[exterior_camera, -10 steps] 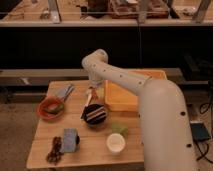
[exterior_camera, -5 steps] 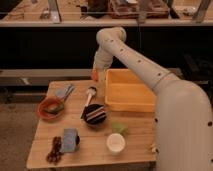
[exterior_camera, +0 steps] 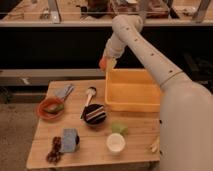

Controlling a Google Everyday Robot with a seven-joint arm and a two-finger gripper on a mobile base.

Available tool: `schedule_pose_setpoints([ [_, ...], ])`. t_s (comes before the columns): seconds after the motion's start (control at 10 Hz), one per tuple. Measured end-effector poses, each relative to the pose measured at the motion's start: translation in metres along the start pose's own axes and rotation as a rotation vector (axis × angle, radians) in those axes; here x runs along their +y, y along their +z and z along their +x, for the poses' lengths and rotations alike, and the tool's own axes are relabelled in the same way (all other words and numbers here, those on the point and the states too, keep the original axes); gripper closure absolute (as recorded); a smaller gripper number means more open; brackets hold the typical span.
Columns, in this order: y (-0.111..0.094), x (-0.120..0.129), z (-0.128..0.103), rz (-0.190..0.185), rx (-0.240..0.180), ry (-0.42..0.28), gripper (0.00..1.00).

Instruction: Place apple in tray

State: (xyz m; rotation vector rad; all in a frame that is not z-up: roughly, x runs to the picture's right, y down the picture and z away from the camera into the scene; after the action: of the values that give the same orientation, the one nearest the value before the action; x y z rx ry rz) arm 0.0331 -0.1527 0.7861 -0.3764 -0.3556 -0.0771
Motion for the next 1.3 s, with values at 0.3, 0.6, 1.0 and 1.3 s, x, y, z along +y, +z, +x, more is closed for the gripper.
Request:
schedule_pose_setpoints([
  [0.3,0.027,0.020,0.054,0.043,0.098,0.044,1.00],
  [0.6,0.077,0.056,0.105,0.076,0.181,0.039,1.00],
  [1.0,0.105,0.078,0.160,0.063,0.268,0.077,0.73],
  [1.3,0.107,0.074,0.158,0.061,0.284,0.091,0.44],
])
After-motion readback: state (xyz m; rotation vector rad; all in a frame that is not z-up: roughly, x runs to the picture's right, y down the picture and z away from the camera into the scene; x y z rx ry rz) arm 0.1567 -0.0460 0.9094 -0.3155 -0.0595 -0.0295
